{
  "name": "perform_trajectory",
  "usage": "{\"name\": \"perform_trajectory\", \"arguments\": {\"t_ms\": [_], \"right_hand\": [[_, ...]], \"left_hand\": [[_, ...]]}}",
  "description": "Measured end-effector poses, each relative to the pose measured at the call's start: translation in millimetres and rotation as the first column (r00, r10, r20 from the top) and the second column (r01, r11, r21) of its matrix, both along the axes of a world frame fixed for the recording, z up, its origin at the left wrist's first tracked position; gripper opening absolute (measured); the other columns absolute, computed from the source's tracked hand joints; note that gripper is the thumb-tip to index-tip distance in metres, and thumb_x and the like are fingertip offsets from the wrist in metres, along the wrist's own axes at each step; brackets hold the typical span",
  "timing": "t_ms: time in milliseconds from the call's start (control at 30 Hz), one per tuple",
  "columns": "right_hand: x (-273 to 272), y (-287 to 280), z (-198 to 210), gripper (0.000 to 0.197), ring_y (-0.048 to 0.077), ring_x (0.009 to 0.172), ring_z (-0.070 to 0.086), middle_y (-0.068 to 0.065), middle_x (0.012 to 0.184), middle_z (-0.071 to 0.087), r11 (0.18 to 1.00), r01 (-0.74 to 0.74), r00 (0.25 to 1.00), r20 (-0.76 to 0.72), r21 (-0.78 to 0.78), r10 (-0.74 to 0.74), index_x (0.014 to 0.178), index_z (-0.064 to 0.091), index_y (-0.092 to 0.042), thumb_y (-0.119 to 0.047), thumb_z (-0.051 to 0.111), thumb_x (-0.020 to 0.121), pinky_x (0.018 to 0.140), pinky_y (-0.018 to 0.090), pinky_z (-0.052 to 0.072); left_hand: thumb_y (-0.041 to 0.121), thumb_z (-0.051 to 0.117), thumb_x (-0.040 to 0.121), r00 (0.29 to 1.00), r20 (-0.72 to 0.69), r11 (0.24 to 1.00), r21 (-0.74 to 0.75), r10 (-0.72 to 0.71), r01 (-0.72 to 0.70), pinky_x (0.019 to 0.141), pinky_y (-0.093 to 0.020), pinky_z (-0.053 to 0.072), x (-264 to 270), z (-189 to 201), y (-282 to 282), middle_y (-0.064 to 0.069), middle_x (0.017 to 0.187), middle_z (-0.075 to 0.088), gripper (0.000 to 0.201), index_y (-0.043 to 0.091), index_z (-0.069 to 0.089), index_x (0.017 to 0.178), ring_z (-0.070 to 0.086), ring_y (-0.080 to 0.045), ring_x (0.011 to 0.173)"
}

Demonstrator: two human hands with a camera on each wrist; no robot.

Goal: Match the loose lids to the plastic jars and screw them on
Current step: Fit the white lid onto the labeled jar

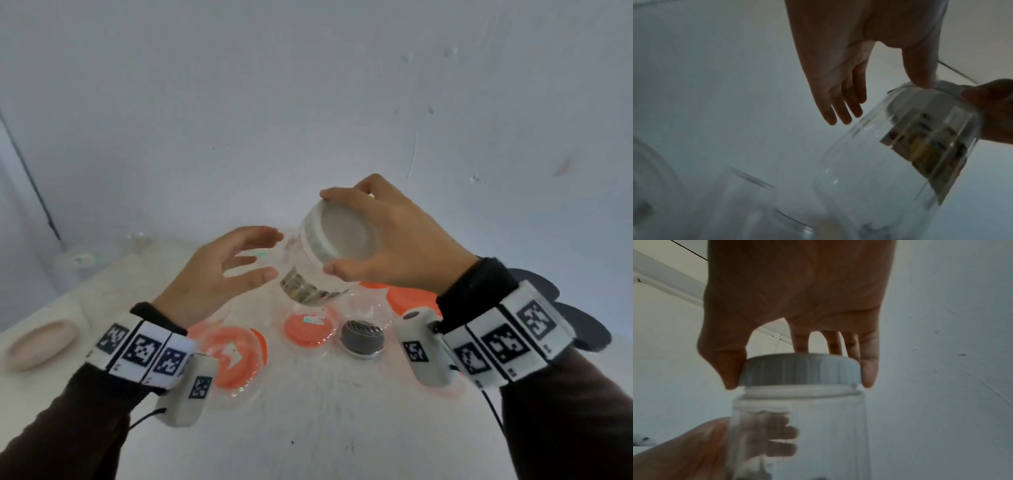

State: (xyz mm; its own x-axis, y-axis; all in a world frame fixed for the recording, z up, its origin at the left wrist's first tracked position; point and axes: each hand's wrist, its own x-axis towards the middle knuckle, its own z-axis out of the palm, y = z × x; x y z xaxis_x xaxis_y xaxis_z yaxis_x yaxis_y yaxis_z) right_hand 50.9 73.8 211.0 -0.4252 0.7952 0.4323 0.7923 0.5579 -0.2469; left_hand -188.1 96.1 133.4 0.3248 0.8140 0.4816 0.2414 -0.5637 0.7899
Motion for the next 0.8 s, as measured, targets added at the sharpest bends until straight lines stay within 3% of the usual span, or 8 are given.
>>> {"name": "perform_trajectory", "arguments": {"t_ms": [167, 233, 300, 333, 433, 667, 800], "right_hand": [[-20, 36, 3, 0.079, 0.021, 0.110, 0.045, -0.005, 0.113, 0.033, 0.989, 0.104, 0.985, -0.150, 0.105, -0.088, 0.137, 0.037, -0.037, -0.048, 0.073, 0.067, 0.091, 0.033, 0.043], [-28, 53, 3, 0.078, 0.024, 0.112, 0.045, -0.001, 0.116, 0.036, 0.981, 0.146, 0.971, -0.211, 0.129, -0.117, 0.136, 0.039, -0.035, -0.045, 0.075, 0.068, 0.093, 0.033, 0.042], [-36, 70, 2, 0.077, 0.026, 0.113, 0.044, 0.003, 0.120, 0.037, 0.975, 0.183, 0.957, -0.249, 0.128, -0.147, 0.135, 0.040, -0.033, -0.044, 0.076, 0.068, 0.094, 0.034, 0.041], [-41, 78, 0, 0.077, 0.026, 0.114, 0.043, 0.004, 0.122, 0.037, 0.973, 0.196, 0.952, -0.262, 0.121, -0.159, 0.135, 0.041, -0.033, -0.043, 0.076, 0.068, 0.095, 0.034, 0.041], [-54, 98, -4, 0.075, 0.027, 0.115, 0.043, 0.005, 0.124, 0.038, 0.974, 0.211, 0.940, -0.291, 0.081, -0.179, 0.135, 0.041, -0.031, -0.042, 0.075, 0.069, 0.096, 0.034, 0.040], [-81, 140, -16, 0.073, 0.027, 0.117, 0.041, 0.006, 0.129, 0.038, 0.973, 0.232, 0.943, -0.241, -0.008, -0.227, 0.136, 0.040, -0.028, -0.039, 0.075, 0.073, 0.095, 0.033, 0.038], [-91, 164, -20, 0.072, 0.025, 0.118, 0.040, 0.004, 0.130, 0.038, 0.970, 0.233, 0.945, -0.220, -0.064, -0.242, 0.136, 0.040, -0.029, -0.042, 0.074, 0.073, 0.095, 0.032, 0.037]], "left_hand": [[0.039, 0.066, 0.082, 0.944, -0.164, 0.950, 0.175, 0.287, -0.258, 0.092, -0.020, 0.044, -75, -6, 39, 0.021, 0.111, 0.061, 0.028, 0.026, 0.064, 0.107, 0.055, 0.005, 0.106], [0.028, 0.062, 0.084, 0.905, -0.213, 0.921, 0.217, 0.368, -0.323, 0.092, -0.021, 0.041, -103, -13, 58, 0.021, 0.105, 0.062, 0.019, 0.031, 0.061, 0.103, 0.052, 0.011, 0.102], [0.018, 0.063, 0.086, 0.866, -0.272, 0.901, 0.241, 0.420, -0.361, 0.092, -0.024, 0.039, -125, -23, 75, 0.018, 0.106, 0.061, 0.023, 0.035, 0.057, 0.101, 0.052, 0.008, 0.100], [0.016, 0.063, 0.086, 0.849, -0.297, 0.894, 0.246, 0.438, -0.375, 0.094, -0.025, 0.038, -134, -28, 83, 0.011, 0.108, 0.061, 0.023, 0.032, 0.057, 0.101, 0.053, 0.000, 0.102], [0.015, 0.063, 0.087, 0.809, -0.357, 0.883, 0.244, 0.467, -0.402, 0.094, -0.025, 0.034, -152, -38, 103, -0.001, 0.115, 0.060, 0.023, 0.017, 0.061, 0.109, 0.053, -0.017, 0.110], [0.024, 0.061, 0.088, 0.762, -0.526, 0.925, 0.185, 0.378, -0.331, 0.101, -0.017, 0.019, -162, -59, 149, -0.002, 0.138, 0.045, 0.042, 0.012, 0.051, 0.127, 0.036, -0.017, 0.130], [0.027, 0.059, 0.089, 0.748, -0.557, 0.930, 0.155, 0.361, -0.333, 0.108, -0.023, 0.017, -162, -67, 174, -0.002, 0.144, 0.039, 0.049, 0.012, 0.046, 0.133, 0.029, -0.017, 0.135]]}}
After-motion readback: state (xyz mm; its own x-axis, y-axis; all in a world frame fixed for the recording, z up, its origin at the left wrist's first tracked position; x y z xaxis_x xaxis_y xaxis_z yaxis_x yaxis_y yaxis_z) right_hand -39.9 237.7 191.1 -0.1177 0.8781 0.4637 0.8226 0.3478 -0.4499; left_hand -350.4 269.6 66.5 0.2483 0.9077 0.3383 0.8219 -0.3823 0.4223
